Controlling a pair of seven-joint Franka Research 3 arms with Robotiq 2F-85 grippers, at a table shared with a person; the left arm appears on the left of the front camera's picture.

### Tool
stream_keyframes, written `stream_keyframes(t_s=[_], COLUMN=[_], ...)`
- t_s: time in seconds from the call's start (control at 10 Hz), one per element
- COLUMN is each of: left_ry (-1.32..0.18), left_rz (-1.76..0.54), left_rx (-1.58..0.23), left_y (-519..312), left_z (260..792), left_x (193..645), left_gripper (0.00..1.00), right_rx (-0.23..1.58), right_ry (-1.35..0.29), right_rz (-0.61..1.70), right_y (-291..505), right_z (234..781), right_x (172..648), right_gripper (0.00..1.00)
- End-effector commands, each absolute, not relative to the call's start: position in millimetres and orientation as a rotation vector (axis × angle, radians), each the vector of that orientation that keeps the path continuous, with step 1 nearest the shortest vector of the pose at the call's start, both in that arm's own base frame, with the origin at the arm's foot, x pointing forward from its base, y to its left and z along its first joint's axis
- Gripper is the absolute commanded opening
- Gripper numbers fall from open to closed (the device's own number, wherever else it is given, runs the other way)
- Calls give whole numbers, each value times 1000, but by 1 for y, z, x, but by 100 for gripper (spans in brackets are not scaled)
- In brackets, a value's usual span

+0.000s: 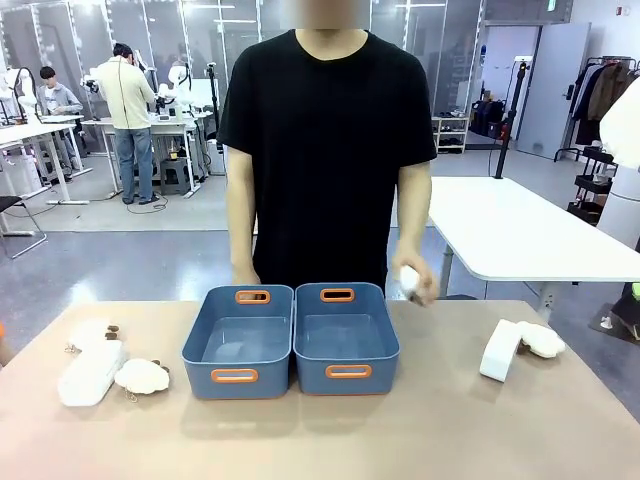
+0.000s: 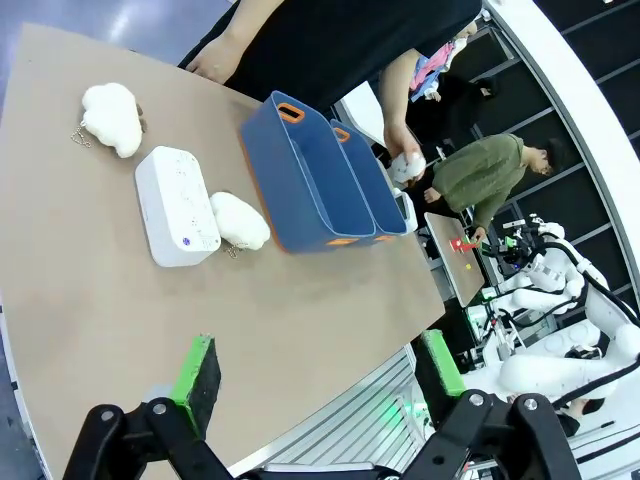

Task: Sort the digital clocks into the basket.
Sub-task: Pick up the Digital clock from the table and place it into the empty Plastic storage basket.

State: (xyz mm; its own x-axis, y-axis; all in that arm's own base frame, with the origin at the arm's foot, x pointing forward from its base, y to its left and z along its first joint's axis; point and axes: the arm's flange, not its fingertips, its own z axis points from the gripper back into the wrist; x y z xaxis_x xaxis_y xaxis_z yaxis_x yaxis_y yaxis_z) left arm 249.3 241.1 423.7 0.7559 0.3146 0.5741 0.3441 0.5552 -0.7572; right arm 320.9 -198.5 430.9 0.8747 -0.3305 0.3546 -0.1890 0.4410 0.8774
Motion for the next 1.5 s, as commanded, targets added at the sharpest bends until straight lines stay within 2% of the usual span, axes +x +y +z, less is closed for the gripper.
stream_keyframes(t_s=[0.0,0.3,0.5,0.8,1.0,1.2,1.3,1.4], left_ry=[-743,-747,-692,-551,-460,-346,-320,-295], left_rz=[-27,-19,-117,-170,-268,-327,-349,-364], left_rx=[-1000,-1008,-880,-567,-356,-193,-186,-77], left_y=[242,241,225,208,158,88,65,33], left_z=[424,424,454,500,524,502,488,469], left_x=[248,249,243,258,295,348,365,380], left_gripper=[100,100,100,100,100,100,100,100], right_rx=[1132,1132,1132,1132,1132,1132,1132,1132], right_ry=[-535,-535,-535,-535,-535,-535,-535,-535], right_rz=[-92,-92,-92,-92,-92,-92,-92,-92], right_y=[-200,-200,-200,-200,-200,-200,-200,-200], right_z=[433,433,433,433,433,433,433,433], right_x=[324,324,324,324,324,324,324,324], right_gripper=[100,100,100,100,100,100,100,100])
